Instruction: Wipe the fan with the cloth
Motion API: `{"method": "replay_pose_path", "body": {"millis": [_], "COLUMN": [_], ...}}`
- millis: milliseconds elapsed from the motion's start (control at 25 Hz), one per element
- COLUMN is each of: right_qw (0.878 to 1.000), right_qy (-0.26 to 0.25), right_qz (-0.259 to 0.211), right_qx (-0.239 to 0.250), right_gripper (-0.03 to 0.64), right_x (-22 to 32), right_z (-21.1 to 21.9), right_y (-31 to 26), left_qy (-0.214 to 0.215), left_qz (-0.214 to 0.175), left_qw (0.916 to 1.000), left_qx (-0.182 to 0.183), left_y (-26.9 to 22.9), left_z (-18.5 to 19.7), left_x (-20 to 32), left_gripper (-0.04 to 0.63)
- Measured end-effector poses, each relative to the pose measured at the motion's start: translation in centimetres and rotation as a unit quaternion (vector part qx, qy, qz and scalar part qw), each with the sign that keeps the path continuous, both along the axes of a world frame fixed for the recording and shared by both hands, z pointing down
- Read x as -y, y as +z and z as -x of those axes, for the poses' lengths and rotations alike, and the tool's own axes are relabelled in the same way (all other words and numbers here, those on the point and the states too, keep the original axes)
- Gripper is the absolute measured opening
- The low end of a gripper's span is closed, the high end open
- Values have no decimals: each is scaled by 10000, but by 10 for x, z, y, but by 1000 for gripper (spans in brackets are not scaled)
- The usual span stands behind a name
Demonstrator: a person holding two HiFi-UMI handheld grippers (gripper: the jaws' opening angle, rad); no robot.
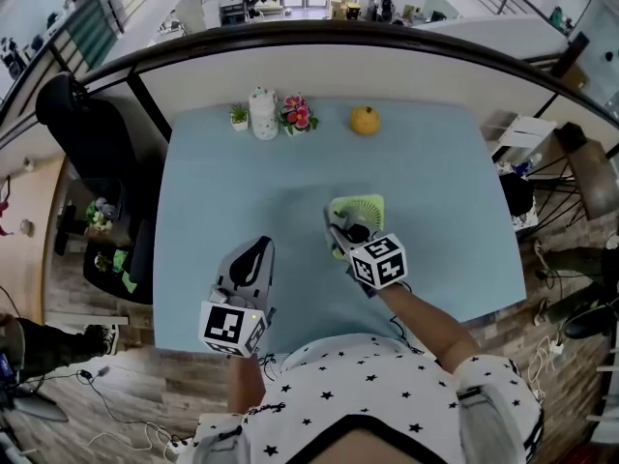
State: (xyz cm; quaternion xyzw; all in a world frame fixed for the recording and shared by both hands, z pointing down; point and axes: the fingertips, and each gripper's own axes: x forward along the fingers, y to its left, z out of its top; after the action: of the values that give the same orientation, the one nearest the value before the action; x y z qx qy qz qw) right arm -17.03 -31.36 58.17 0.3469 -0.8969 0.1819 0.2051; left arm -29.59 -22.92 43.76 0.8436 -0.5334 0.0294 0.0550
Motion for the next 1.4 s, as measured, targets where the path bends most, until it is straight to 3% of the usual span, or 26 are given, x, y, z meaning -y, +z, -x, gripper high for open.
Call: {"method": "replay_pose_path", "body": {"millis": [440,1120,1400], "right_qw": [9997,9902,9879], "right_qy": [150,1389,1524], "right_qz": [116,173,278], "right_qx": [-166,-18,-90], "right_gripper": [52,52,52], "right_x": [6,28,22], "right_z": [-13,-109,-125], "right_y": [14,9,19], "left_qy": [-35,139,203], "left_qz": [-10,-47,-31], "left_qw": [10000,9998,9997], "left_qx": [0,110,149], "left_y": [0,-8,-10], "left_z": [1,-15,-22], "left_x": [-2,-2,-2], "left_gripper": [34,34,34]}}
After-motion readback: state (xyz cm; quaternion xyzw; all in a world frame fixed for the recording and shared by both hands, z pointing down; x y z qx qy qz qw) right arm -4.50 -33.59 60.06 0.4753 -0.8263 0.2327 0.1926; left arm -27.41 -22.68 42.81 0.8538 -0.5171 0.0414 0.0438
